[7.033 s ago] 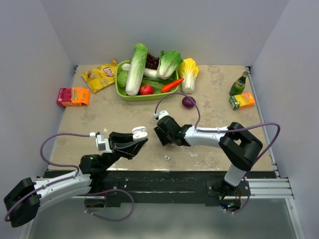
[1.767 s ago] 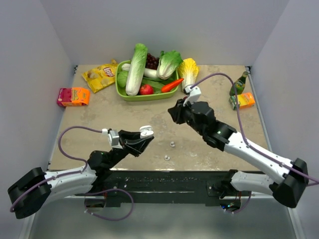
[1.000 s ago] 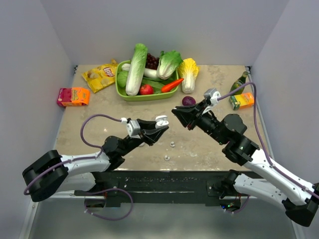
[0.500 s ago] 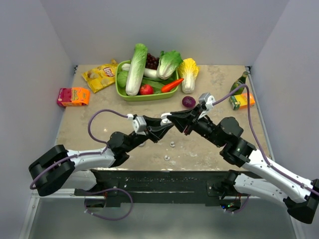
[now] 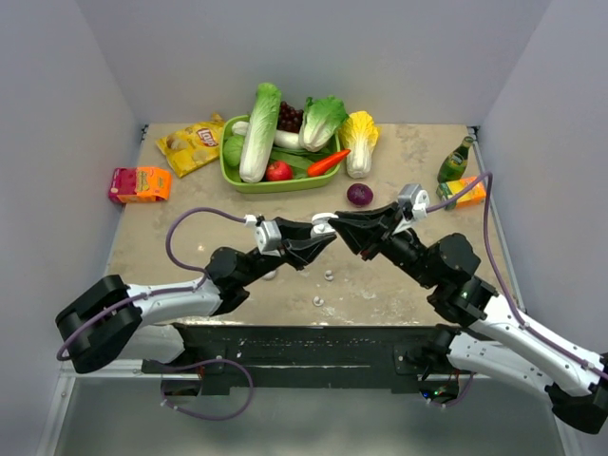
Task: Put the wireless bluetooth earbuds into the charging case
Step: Place the earbud in the charging case.
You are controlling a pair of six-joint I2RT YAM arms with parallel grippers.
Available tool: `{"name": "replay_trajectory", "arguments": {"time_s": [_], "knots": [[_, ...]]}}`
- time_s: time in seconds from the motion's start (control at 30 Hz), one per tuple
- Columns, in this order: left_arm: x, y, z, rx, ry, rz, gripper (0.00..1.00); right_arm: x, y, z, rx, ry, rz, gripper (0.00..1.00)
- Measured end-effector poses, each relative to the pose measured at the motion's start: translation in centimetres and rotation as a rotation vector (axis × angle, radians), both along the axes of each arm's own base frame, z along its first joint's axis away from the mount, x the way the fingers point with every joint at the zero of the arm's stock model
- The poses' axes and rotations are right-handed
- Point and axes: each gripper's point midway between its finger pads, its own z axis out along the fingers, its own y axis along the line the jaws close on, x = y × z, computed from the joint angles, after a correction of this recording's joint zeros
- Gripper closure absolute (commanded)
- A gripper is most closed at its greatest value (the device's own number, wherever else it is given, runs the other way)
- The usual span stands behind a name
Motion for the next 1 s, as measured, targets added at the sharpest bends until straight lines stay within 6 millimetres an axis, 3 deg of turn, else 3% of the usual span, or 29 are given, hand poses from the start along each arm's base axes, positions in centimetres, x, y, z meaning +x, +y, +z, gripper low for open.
{"name": "replay_trajectory", "arguments": {"time_s": [0.37,1.0], "knots": [[-1.4,0.1,5.7,-0.092,-0.112,-0.054,1.00,0.3,-0.6,1.7,0.011,-0.046,-0.033,1.00],[-0.7,0.5,7.4,-0.148,-0.084,-0.021,1.00,1.2,-2.6,4.7,0.116,-0.116,-0.148,1.00]]}}
